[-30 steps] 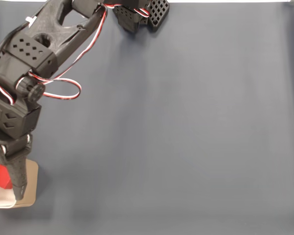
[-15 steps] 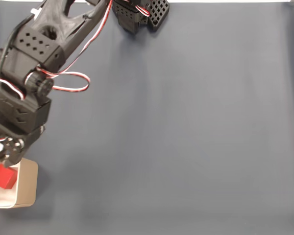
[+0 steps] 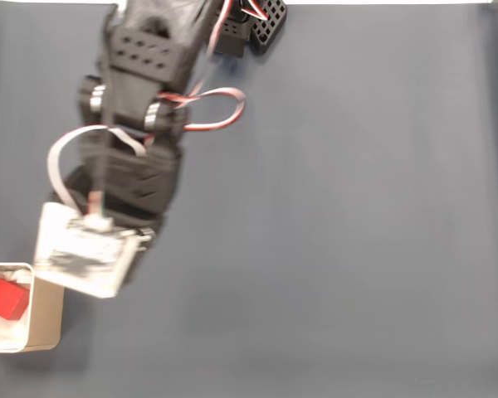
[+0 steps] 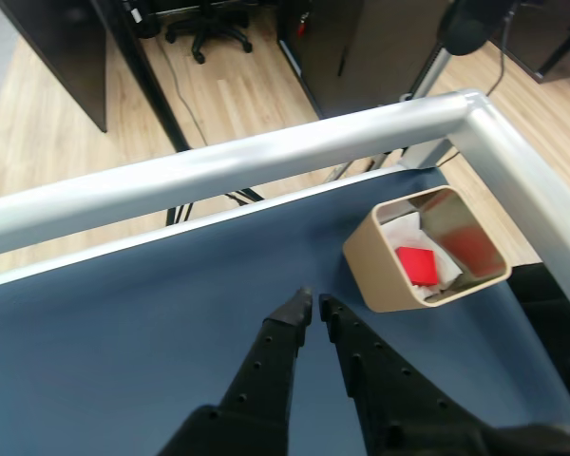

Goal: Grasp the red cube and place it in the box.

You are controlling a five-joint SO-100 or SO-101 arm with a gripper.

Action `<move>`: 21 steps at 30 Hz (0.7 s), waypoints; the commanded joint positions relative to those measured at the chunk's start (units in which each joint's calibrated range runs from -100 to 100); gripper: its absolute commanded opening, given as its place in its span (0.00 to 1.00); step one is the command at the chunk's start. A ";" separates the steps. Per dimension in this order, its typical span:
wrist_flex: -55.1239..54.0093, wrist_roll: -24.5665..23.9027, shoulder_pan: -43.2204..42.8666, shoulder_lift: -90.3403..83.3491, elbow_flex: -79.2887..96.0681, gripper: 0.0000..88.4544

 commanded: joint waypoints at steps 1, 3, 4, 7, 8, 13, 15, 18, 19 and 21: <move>-1.93 -0.73 -4.44 -8.28 3.47 0.00; -2.91 -0.88 -6.29 -10.97 6.94 0.00; -3.48 -0.98 -7.14 -12.27 8.58 0.00; -5.78 -1.17 -9.27 -16.69 14.61 0.00; -6.35 -1.32 -9.84 -18.08 16.61 0.00; -9.80 -1.81 -12.54 -26.22 28.29 0.00; -10.86 -2.05 -13.46 -29.69 33.13 0.00; -13.07 -2.49 -14.46 -34.45 40.43 0.00; -13.57 -2.69 -14.74 -35.93 42.62 0.00; -14.06 -2.98 -14.95 -38.87 46.90 0.00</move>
